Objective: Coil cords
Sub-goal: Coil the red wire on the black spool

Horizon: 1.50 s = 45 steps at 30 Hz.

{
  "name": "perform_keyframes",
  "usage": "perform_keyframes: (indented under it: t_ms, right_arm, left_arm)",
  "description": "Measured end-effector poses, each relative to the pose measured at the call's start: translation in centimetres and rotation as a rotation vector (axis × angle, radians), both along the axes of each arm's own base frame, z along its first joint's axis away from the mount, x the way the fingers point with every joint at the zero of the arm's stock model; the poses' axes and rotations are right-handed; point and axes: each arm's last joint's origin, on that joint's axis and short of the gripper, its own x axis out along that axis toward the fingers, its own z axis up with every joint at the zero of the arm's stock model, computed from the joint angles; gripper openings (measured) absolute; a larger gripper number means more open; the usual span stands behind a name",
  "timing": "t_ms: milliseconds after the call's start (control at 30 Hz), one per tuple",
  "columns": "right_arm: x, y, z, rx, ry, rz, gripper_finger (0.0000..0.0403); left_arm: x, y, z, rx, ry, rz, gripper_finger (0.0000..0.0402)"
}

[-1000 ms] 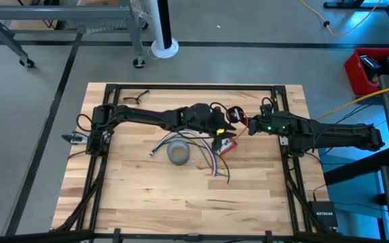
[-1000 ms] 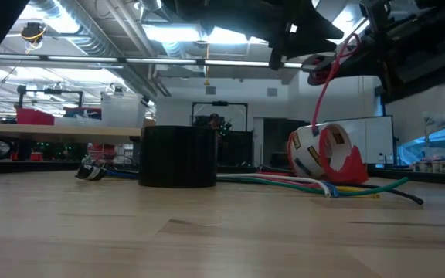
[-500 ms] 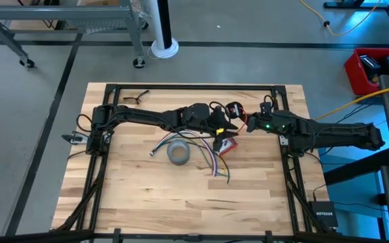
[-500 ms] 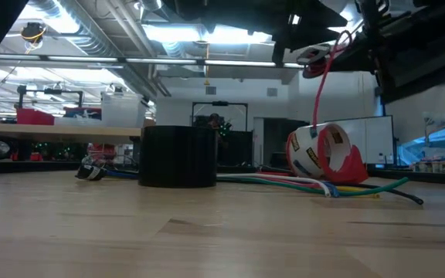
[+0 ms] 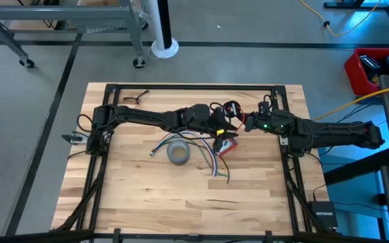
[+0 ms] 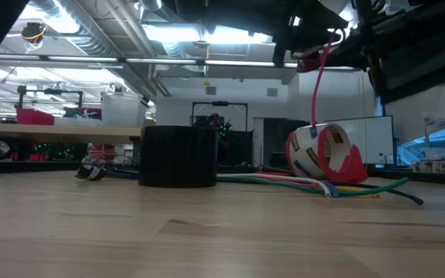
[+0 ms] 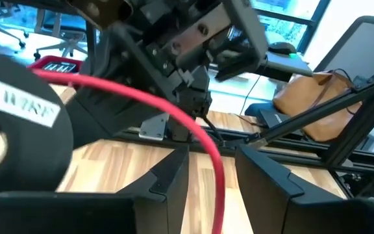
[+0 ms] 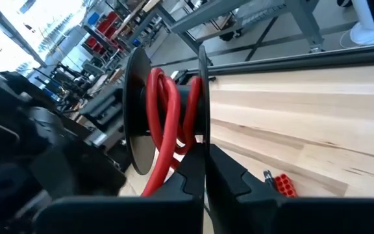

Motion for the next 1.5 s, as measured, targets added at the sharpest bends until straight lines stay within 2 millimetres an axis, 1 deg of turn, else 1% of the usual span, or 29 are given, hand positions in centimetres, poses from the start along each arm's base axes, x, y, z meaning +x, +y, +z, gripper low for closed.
perform_keyframes:
  t_ms: [133,200,333,400,533,633,867,1033,1233,1400,1500]
  right_arm:
    - [0.0,0.0,0.1,-0.013,-0.004,0.003,0.0003]
    - [0.0,0.0,0.1,-0.013,-0.002,0.003,0.0003]
    - [0.0,0.0,0.0,-0.019,0.006,0.005,0.0003]
    - [0.0,0.0,0.0,-0.019,0.014,0.005,0.0003]
    - [-0.2,0.0,0.0,-0.021,0.013,0.006,0.0003]
    - [-0.4,0.1,0.2,-0.027,0.009,0.007,0.0003]
    - [-1.2,0.1,0.9,-0.036,-0.038,0.007,0.0003]
    - [-2.1,0.3,1.0,-0.033,-0.03,0.015,0.0003]
    - [-3.1,0.5,0.4,-0.008,0.039,0.043,0.0003]
    - [-3.4,0.7,-0.3,0.021,0.113,0.099,0.0003]
    - [-3.4,0.7,-0.7,0.03,0.152,0.105,0.0003]
  left_arm:
    - [0.1,0.0,-0.3,-0.002,0.01,0.002,0.0098]
    - [0.1,0.0,-0.3,0.0,0.007,0.002,0.0076]
    - [0.1,0.0,-0.5,-0.003,0.029,0.003,0.0019]
    - [0.0,0.0,-0.8,-0.013,0.058,0.005,0.0007]
    - [-0.1,0.0,-1.3,-0.057,0.114,0.017,0.0012]
    - [-0.3,0.0,-1.7,-0.065,0.162,0.02,0.0005]
    - [-0.5,0.4,-2.1,-0.085,0.203,0.037,0.0003]
    - [-0.9,1.6,-2.8,-0.13,0.283,0.103,0.0005]
    - [-1.3,2.8,-3.3,-0.137,0.339,0.139,0.0004]
    - [-1.8,4.2,-3.8,-0.162,0.395,0.179,0.0002]
    - [-2.0,5.4,-3.8,-0.217,0.397,0.221,0.0004]
